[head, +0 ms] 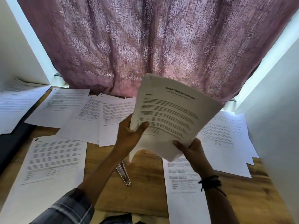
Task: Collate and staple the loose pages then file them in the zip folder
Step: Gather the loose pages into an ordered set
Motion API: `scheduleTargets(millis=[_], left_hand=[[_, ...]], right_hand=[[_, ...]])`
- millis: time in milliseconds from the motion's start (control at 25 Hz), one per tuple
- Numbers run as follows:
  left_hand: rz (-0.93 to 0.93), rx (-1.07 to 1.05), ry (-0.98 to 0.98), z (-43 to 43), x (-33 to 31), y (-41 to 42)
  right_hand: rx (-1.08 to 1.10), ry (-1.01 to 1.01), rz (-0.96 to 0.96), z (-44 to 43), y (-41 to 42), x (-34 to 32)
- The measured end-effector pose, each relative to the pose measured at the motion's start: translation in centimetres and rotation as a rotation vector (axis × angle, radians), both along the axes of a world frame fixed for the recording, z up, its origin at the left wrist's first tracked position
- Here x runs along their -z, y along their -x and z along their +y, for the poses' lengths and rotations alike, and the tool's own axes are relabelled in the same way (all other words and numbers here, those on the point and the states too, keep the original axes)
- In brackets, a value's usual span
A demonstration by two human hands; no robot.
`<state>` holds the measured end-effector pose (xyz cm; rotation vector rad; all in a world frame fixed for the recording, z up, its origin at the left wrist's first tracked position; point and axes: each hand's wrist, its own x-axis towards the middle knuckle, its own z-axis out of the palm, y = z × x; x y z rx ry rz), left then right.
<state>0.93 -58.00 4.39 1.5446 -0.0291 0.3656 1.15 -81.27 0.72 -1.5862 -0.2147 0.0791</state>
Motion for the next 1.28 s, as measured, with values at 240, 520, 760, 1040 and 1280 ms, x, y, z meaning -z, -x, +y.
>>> scheduleTargets(millis=[240, 520, 760, 1040, 1280], left_hand=[[0.09, 0.082, 0.028, 0.1, 3.3, -0.5], [0.103, 0.051, -0.045, -0.1, 5.4, -0.7], [0.101, 0.123, -0.102, 0.8, 6.2, -1.2], [0.164, 0.038, -0.18, 7.9, 2.8, -0.6], [0.371, 0.006, 0.183, 16.0, 3.4, 4.0]], right_hand=[[0.147, 0.078, -0.028, 0.2, 0.3, 3.6], [0.249, 0.201, -0.027, 1.5, -0.2, 5.7], [0.268, 0.381, -0.089, 2.2, 0.0, 6.2], [0.075, 0.359, -0.074, 6.1, -0.6, 1.0], [-0.122, 0.245, 0.041, 13.2, 0.7, 0.3]])
